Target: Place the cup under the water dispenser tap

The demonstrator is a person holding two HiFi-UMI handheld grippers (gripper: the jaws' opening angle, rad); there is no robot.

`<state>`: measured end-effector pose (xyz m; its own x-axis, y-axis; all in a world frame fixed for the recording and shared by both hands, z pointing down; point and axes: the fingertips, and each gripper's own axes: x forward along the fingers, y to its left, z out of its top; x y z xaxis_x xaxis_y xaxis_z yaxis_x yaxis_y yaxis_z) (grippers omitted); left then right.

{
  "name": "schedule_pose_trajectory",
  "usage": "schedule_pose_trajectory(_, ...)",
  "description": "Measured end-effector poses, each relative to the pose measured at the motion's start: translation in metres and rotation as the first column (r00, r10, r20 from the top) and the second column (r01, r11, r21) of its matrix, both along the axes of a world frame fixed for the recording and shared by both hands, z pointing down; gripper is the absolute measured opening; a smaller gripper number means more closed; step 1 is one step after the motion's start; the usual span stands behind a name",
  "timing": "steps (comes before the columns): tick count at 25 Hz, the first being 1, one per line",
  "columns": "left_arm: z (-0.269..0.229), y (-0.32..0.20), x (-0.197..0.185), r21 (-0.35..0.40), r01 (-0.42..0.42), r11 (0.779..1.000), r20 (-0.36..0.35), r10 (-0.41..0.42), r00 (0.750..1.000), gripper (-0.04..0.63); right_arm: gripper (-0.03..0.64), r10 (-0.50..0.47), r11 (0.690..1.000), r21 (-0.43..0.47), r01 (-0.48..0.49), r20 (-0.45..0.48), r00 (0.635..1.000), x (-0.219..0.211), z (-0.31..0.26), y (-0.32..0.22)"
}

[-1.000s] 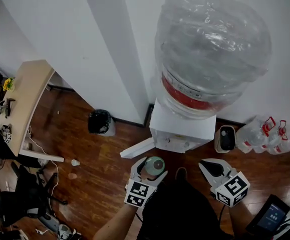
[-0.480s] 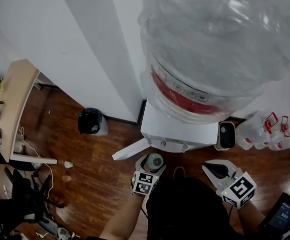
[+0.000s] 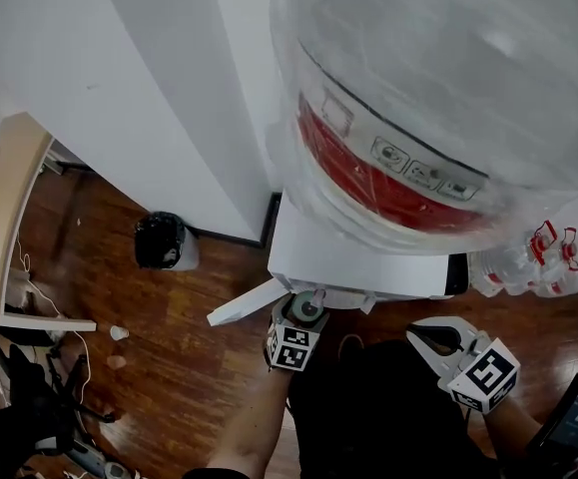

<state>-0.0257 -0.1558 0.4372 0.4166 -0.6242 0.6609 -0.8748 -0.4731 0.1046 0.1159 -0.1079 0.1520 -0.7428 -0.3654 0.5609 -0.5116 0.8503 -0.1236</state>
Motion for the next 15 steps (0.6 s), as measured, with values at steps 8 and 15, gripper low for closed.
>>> schedule_pose_trajectory(8, 0.023, -0.018, 0.009, 0.036, 0.003, 0.999, 0.006, -0.003, 1.000, 0.382, 0.002, 0.025, 0.999, -0.030, -0.027, -0.038, 0.999, 0.011, 0.015, -0.010)
schedule_pose_trajectory(15, 0.024, -0.028, 0.016, 0.090, -0.005, 0.996, -0.018, 0.007, 1.000, 0.382, 0.003, 0.057, 0.998, -0.029, -0.059, -0.049, 0.997, 0.018, 0.015, -0.019)
